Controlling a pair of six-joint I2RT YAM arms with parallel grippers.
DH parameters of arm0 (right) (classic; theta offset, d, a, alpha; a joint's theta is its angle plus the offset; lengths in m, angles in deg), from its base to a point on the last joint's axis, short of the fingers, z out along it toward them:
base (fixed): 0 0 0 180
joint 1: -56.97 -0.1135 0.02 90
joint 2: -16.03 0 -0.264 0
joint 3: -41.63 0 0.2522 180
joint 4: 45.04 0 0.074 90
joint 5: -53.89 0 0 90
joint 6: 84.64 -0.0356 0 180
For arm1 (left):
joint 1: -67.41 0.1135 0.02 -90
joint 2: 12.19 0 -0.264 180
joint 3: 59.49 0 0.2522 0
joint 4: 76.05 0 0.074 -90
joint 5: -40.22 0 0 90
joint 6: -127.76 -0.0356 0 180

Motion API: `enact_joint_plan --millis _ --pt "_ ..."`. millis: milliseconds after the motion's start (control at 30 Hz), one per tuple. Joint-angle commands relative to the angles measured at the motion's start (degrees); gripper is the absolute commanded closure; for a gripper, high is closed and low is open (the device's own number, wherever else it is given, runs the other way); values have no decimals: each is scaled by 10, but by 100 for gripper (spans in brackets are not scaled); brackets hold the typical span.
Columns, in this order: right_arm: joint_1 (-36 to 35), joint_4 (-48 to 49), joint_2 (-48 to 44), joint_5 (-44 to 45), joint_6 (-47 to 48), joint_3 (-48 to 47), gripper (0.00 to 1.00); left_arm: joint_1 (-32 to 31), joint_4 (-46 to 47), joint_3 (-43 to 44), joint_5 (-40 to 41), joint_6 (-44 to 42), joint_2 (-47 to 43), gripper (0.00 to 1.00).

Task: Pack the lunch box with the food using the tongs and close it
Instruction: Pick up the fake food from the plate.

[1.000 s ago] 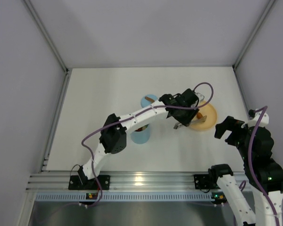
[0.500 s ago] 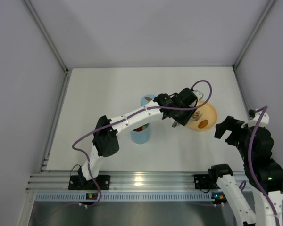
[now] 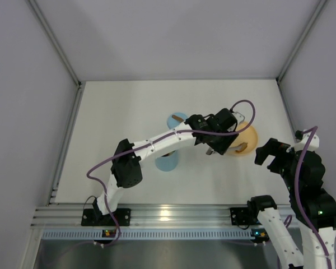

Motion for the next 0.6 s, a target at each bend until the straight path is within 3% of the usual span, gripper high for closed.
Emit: enact_joint_plan --millis 0,567 --pt "7 -8 1 10 5 -13 1 -8 30 7 -7 -9 2 47" --pt "7 -10 -4 10 4 -5 1 -18 13 67 7 -10 74 48"
